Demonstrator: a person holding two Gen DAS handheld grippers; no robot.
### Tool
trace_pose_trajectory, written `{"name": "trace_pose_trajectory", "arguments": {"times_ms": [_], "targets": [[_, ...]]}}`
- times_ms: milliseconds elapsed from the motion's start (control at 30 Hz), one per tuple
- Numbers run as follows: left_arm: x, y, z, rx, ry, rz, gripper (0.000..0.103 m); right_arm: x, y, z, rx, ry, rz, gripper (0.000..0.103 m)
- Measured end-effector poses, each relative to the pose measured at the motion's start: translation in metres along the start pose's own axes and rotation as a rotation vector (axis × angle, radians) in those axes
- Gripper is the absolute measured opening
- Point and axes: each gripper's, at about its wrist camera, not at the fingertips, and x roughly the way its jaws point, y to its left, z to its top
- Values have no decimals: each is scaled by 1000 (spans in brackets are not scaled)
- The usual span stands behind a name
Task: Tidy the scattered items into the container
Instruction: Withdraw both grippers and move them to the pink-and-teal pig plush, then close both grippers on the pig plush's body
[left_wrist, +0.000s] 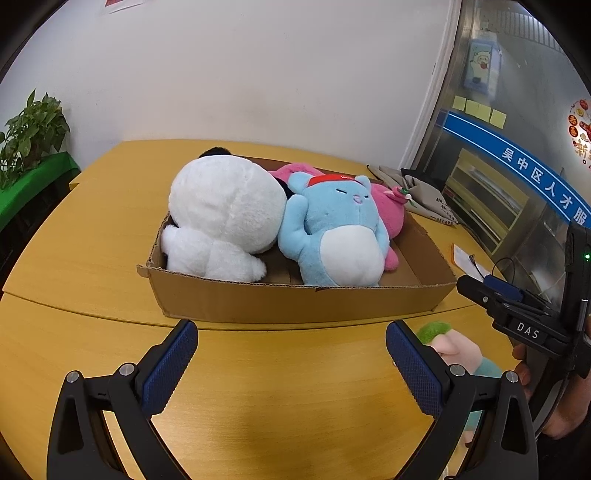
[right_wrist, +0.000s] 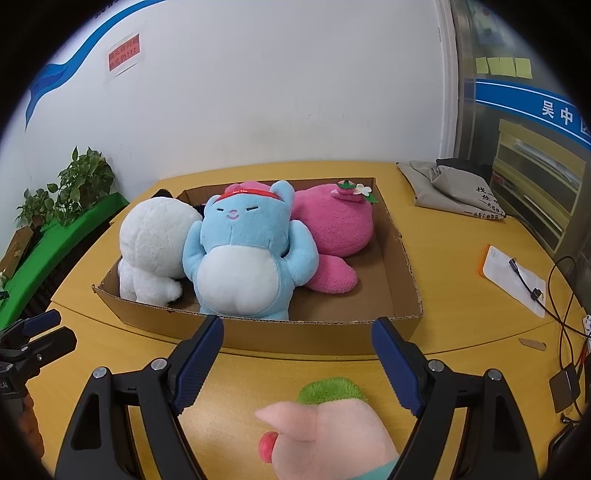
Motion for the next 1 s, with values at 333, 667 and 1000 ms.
{"name": "trace_pose_trajectory", "arguments": {"times_ms": [333,667,1000], "targets": [[13,-19,-4,42,40,-27,103,-13,-14,-13,-11,11,29,82],[33,-64,-6,134,108,-132,103,-35,-41,-21,-1,4,52,82],[58,-91,-25,158,203,-217,103,-42,-98,-83,-5,154,101,82]]}}
